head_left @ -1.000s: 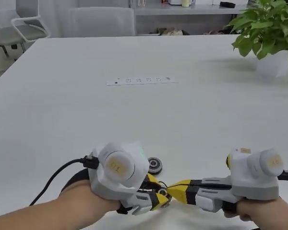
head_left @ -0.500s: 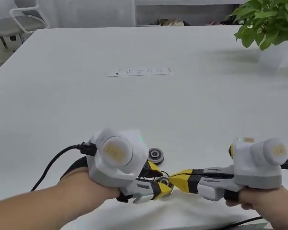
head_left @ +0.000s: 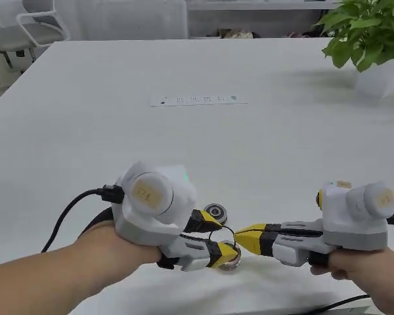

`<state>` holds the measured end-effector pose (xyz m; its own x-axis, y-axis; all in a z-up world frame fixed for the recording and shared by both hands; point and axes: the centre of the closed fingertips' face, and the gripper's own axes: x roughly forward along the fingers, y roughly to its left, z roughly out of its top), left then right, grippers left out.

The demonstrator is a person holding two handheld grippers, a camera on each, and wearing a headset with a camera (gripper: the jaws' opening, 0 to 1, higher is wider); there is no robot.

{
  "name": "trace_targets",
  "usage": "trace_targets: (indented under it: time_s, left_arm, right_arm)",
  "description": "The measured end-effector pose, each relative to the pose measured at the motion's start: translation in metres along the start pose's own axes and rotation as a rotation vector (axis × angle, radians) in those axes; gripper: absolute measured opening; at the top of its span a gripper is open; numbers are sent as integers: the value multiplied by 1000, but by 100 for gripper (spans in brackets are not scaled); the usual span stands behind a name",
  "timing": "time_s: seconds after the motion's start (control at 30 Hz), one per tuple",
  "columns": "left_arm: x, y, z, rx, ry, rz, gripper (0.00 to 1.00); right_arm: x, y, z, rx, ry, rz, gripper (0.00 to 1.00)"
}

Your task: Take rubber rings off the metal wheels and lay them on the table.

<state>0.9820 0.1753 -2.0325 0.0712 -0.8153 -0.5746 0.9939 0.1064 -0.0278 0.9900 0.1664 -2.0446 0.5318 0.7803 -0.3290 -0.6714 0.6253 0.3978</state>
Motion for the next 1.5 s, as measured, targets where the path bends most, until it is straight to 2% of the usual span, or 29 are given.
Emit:
trace_targets:
  time_s: [0.27,0.4,0.57,0.77,1.03,1.3,1.5]
  left_arm:
    - [-16,7,4,-25,-26,16,30]
    - [-26,10,10,-37,-54,29,32]
    - [-39,14,11,-55,-75,52,34]
    - [-56,19,5,-55,-81,81,38]
    - [-73,18,-7,-72,-75,96,45]
    - [-90,20,-10,-82,-87,120,51]
    - [-99,19,-17,-88,-76,129,55]
  right_arm:
    - [3,2,6,-7,0,16,0]
    - [4,3,9,-10,-2,24,0]
    - [6,3,13,-16,-4,28,0]
    - [8,5,18,-25,-5,33,0]
    - [10,8,21,-41,9,44,0]
    - [16,16,23,-71,42,71,0]
    - [21,17,19,-87,68,85,0]
